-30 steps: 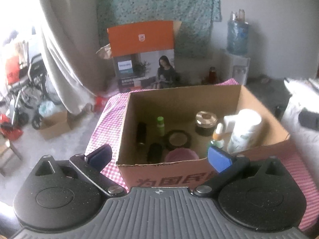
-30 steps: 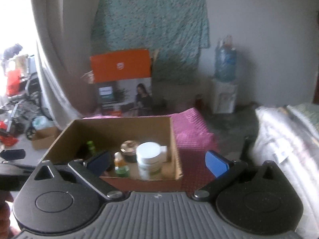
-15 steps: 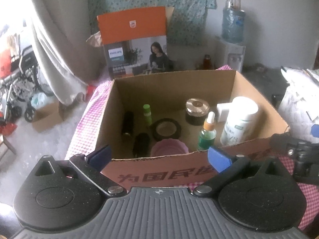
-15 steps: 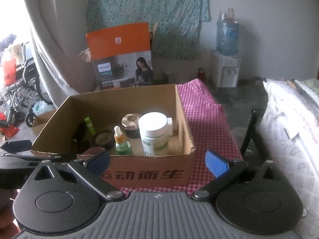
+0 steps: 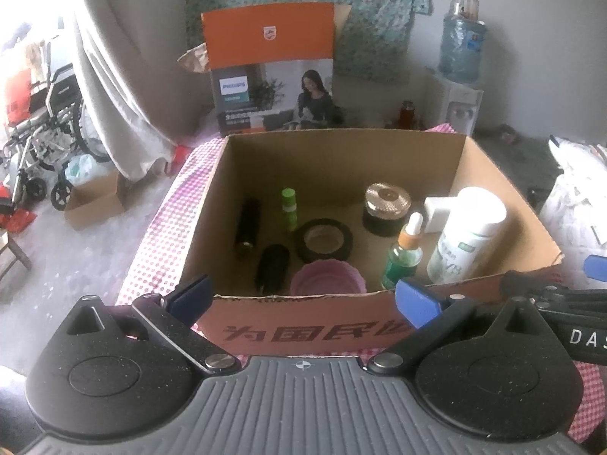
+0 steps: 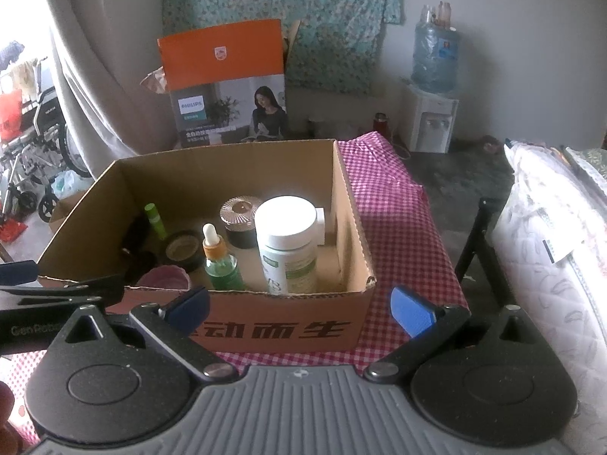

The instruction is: Organize rigid objects

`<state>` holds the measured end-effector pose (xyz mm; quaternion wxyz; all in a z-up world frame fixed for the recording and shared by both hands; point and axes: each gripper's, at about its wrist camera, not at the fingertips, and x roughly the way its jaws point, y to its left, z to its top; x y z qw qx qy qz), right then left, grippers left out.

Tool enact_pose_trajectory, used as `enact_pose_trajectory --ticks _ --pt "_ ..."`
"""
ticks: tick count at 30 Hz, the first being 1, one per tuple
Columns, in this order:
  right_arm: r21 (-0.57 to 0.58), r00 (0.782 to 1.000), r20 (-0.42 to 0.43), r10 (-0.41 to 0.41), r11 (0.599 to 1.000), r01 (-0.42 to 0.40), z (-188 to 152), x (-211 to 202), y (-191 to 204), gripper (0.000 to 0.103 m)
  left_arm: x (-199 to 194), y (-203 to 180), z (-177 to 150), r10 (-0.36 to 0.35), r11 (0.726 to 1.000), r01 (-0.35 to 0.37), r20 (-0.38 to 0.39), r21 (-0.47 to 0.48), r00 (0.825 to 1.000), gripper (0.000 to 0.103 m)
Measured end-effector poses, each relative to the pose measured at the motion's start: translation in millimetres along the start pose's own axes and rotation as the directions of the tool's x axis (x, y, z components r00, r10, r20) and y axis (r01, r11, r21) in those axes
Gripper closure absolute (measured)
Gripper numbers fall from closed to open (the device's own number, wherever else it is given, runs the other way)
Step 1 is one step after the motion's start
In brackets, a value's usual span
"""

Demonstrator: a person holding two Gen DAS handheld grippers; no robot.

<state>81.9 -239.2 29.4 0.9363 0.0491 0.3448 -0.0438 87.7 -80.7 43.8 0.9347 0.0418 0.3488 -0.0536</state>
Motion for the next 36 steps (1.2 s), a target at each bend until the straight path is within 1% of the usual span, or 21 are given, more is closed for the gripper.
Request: enact_pose_trajectory --ticks 14,36 --pt "-0.033 1.000 -0.006 -0.013 0.999 0.013 4.4 2.0 6.6 0.000 1.0 5.8 -0.4 0.007 1.000 -0.007 -0.007 -0.009 1.000 0.000" --pt "-0.041 1.000 -0.004 -0.018 0.999 0.018 6.2 0.4 10.1 0.000 0.7 8.5 -0.5 0.002 1.000 -0.002 -0.009 -0.017 1.000 0.000"
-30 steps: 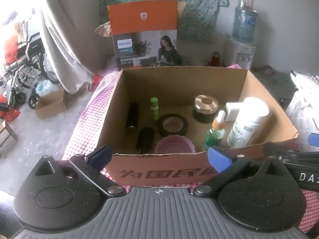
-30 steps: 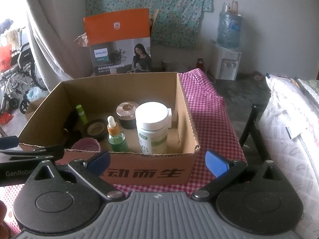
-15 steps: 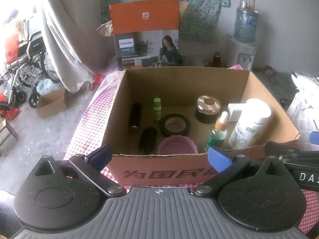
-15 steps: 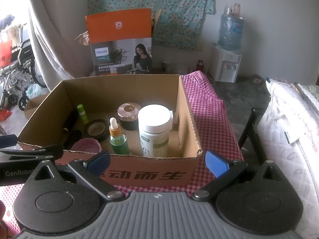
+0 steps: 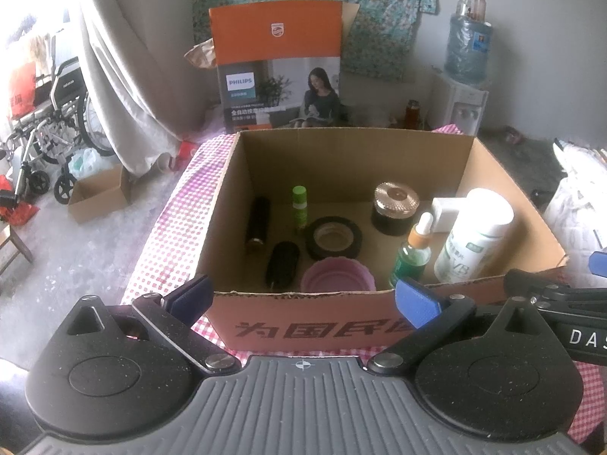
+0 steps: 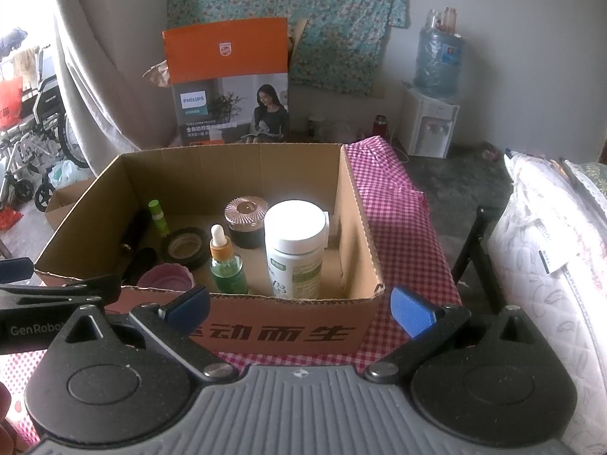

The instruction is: Organize rigid objects

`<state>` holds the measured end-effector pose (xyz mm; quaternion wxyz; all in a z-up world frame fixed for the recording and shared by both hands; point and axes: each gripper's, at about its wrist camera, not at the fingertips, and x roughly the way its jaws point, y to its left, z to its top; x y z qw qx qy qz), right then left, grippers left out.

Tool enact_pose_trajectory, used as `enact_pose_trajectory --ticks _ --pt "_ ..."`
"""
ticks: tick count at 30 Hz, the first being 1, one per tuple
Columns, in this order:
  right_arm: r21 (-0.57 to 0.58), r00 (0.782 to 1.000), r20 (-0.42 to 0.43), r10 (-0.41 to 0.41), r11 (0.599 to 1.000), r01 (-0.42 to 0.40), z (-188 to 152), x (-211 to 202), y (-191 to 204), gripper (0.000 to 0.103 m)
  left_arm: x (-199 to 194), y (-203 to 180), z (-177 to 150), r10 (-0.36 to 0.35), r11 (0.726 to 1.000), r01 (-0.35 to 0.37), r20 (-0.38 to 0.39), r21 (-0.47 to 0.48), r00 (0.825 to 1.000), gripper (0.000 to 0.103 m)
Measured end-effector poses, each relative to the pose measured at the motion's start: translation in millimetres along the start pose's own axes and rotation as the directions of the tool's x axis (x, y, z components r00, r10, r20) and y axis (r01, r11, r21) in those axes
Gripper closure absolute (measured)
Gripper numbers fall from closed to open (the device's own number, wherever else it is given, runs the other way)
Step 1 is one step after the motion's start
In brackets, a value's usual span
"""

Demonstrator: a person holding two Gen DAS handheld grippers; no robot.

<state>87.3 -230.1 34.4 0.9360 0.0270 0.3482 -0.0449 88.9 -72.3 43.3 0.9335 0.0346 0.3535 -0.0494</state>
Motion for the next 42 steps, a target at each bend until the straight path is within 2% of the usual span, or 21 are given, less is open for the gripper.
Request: enact_pose_trajectory --ticks 42 --pt "0.008 1.000 -0.001 -0.002 1.000 0.002 -2.2 -5.2 -0.5 0.000 -1.2 -2.7 -0.2 0.001 1.000 -0.001 -0.002 -0.002 1.000 0.000"
